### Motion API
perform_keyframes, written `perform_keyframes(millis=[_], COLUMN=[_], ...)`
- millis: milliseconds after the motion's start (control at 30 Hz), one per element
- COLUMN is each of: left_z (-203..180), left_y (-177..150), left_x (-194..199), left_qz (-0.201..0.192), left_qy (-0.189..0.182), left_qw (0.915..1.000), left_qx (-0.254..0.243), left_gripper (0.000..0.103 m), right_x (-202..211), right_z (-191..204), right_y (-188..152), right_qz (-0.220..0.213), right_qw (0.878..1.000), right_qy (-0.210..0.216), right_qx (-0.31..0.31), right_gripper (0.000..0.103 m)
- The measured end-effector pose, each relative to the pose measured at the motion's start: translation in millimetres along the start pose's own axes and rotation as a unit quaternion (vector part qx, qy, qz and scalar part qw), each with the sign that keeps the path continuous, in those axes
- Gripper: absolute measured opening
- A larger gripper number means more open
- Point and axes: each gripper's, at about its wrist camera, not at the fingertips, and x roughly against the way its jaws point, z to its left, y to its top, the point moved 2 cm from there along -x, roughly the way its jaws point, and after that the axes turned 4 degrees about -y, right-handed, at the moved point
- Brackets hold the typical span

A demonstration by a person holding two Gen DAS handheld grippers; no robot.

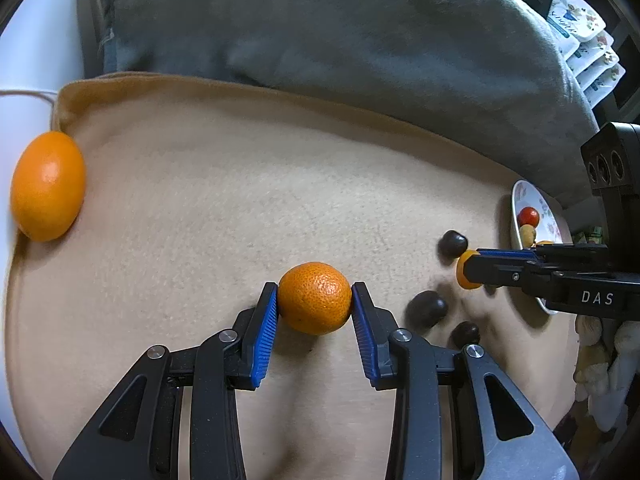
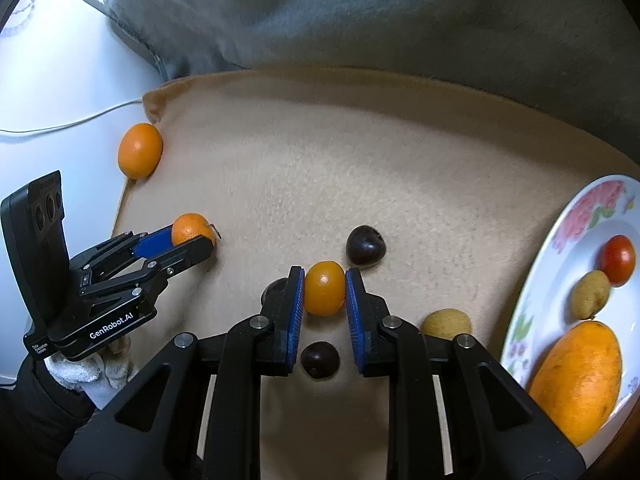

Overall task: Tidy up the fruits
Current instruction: 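Grasp the small orange tomato with the right tool while the left tool grasps a mandarin, then carry the small tomato onto the plate with the right tool while the left tool places the mandarin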

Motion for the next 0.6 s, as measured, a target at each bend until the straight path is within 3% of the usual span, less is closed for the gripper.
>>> perform_keyframes(millis=[600], left_z=[-57.9], left_y=[16.6], left_x=[8.4], left_qz=[-0.020], left_qy=[-0.027], left_qw=[0.9988], left_qx=[-0.034], left_gripper=[0.035], right_x=[61.6], right_z=[-42.7], right_y=[-0.6], right_qz=[-0.057], right_qw=[0.998], right_qy=[-0.016], right_qx=[-0.013], right_gripper=[0.021])
